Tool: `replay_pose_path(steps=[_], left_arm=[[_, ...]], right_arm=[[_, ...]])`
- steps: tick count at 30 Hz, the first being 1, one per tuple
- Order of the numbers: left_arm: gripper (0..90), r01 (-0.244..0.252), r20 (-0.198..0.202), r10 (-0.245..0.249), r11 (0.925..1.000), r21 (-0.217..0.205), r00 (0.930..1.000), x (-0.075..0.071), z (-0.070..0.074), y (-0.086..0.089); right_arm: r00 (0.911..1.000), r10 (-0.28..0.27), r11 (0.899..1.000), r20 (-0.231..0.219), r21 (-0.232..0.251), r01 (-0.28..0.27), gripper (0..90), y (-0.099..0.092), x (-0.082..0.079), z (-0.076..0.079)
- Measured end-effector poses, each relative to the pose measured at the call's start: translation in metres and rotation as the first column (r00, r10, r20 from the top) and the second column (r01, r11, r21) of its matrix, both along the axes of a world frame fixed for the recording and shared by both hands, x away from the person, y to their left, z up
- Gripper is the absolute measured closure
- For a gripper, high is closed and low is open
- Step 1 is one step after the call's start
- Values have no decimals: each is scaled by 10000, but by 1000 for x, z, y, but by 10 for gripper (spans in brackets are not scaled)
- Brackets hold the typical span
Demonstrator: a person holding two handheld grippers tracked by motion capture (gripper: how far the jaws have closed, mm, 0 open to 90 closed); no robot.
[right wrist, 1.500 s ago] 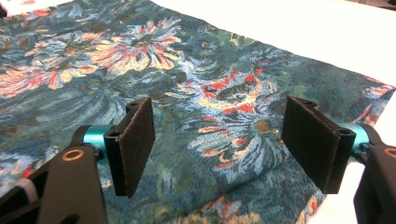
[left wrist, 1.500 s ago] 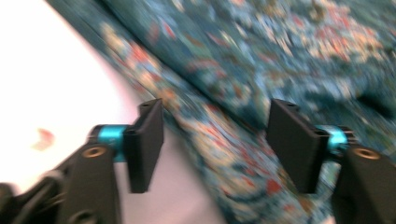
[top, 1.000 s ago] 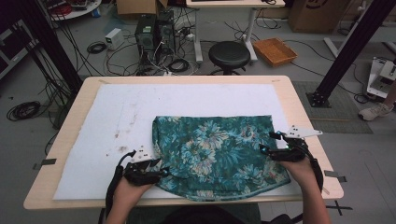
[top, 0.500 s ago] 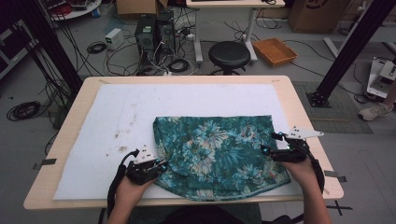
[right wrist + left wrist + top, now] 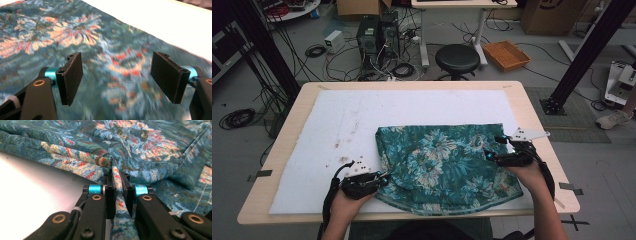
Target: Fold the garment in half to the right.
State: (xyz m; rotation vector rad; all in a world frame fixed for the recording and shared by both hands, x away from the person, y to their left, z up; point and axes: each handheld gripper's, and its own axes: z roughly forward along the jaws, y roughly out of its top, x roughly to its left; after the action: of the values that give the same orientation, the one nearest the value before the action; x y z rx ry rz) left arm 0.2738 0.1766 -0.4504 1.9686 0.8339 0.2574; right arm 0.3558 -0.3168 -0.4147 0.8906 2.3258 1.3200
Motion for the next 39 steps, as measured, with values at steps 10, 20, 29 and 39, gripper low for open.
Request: replay_pose_path(steps=[10, 20, 29, 39], left_arm=[[844, 31, 150, -23, 9984, -565, 9999, 0, 2, 2], [844, 224, 135, -217, 9980, -592, 9997, 6, 1, 0], [843, 254, 135, -247, 9979, -600, 9996, 6, 0, 1], [843, 196, 66, -193, 9988, -453, 9998, 7, 0, -1]], right_arm=[[9945, 1045, 9940, -70, -320, -1047, 266, 49, 42, 27], [9762, 2019, 9784, -795, -290, -2047, 265, 94, 82, 37], [9664, 2393, 9685, -942, -473, -2445, 240, 135, 102, 43], [9519, 2766, 9549, -1316, -736, -2876, 239, 187, 117, 34]])
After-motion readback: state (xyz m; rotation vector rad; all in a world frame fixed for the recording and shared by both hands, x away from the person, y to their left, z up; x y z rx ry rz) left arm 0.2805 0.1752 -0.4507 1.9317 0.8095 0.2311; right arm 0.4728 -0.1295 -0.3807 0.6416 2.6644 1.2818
